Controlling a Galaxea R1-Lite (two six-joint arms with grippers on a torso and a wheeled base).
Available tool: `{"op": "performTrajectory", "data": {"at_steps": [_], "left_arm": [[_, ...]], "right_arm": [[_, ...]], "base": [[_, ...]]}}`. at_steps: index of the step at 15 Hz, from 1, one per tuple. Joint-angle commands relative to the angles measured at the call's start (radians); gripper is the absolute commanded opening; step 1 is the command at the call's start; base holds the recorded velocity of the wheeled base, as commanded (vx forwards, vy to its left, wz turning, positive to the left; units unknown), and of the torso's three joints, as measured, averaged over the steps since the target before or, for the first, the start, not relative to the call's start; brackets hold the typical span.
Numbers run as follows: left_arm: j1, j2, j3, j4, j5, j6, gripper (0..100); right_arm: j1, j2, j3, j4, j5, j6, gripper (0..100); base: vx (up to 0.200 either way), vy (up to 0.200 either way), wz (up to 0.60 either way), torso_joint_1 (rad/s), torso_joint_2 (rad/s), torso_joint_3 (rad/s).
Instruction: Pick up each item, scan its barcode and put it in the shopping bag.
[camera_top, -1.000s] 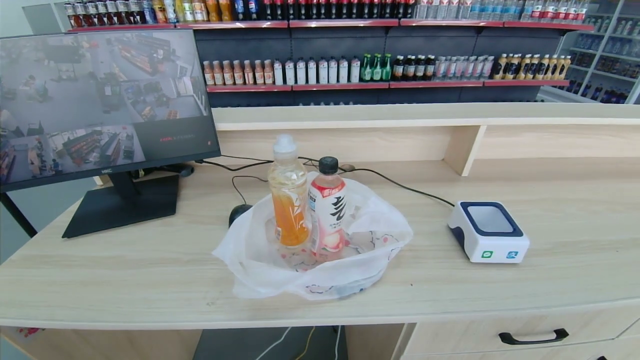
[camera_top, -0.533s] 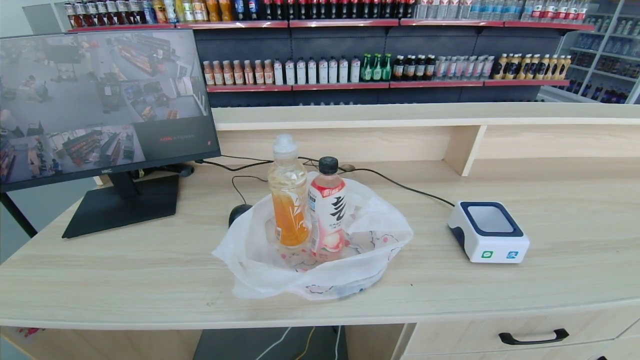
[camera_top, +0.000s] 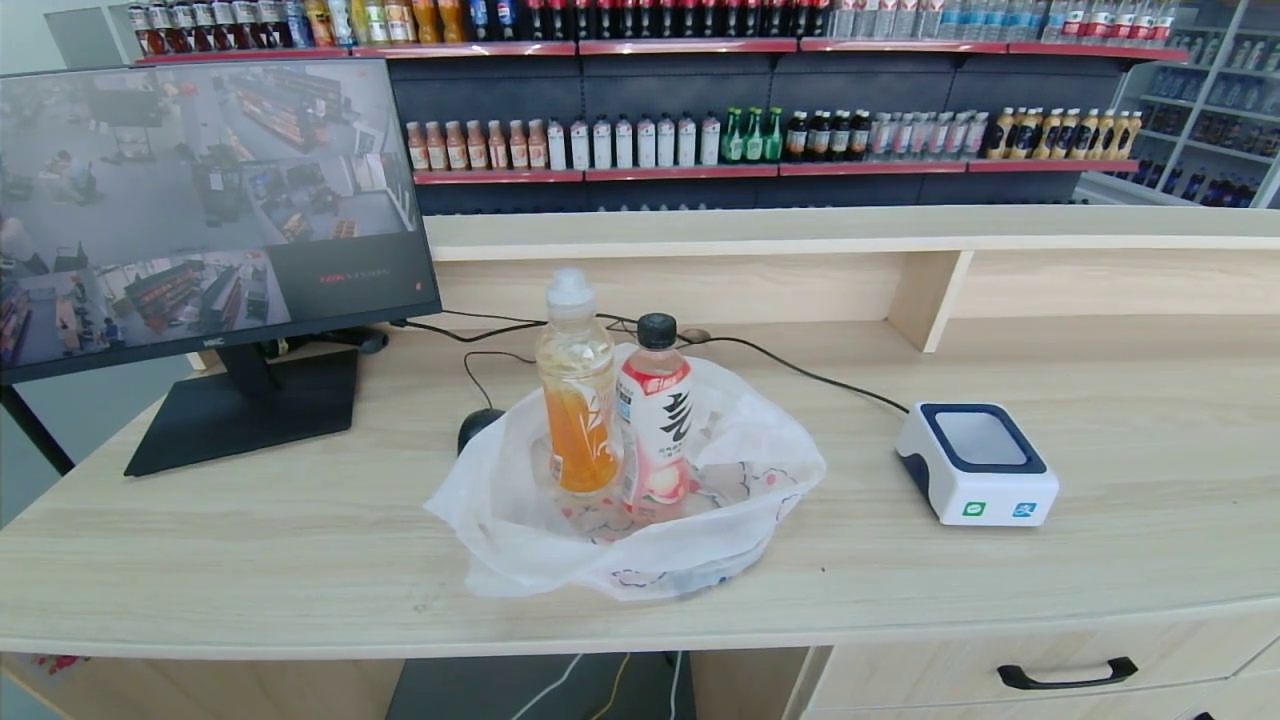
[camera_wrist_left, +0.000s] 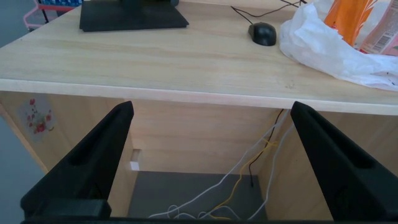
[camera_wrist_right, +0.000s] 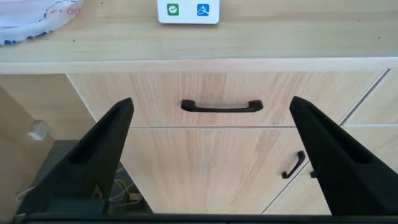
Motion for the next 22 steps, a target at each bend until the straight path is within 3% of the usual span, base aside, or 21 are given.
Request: {"op": "performTrajectory", "data": {"at_steps": [1,4,17,22], "left_arm": [[0.0,0.0,0.0,0.0,0.0,-0.001,100],[0.0,0.0,0.0,0.0,0.0,-0.001,100],[0.0,0.0,0.0,0.0,0.0,0.001,100],[0.0,0.0,0.0,0.0,0.0,-0.001,100]], "right_arm": [[0.01,-0.068,-0.001,-0.001,0.0,0.0,100],[0.01,-0.068,-0.001,-0.001,0.0,0.014,100],[0.01,-0.068,0.001,-0.002,0.0,0.037,100],[0.01,-0.068,0.001,-0.002,0.0,0.043,100]], "base": [[0.0,0.0,0.0,0.0,0.0,0.0],[-0.133,0.0,0.0,0.002,0.0,-0.002],[0.0,0.0,0.0,0.0,0.0,0.0],[0.0,-0.2,0.0,-0.002,0.0,0.003]]}}
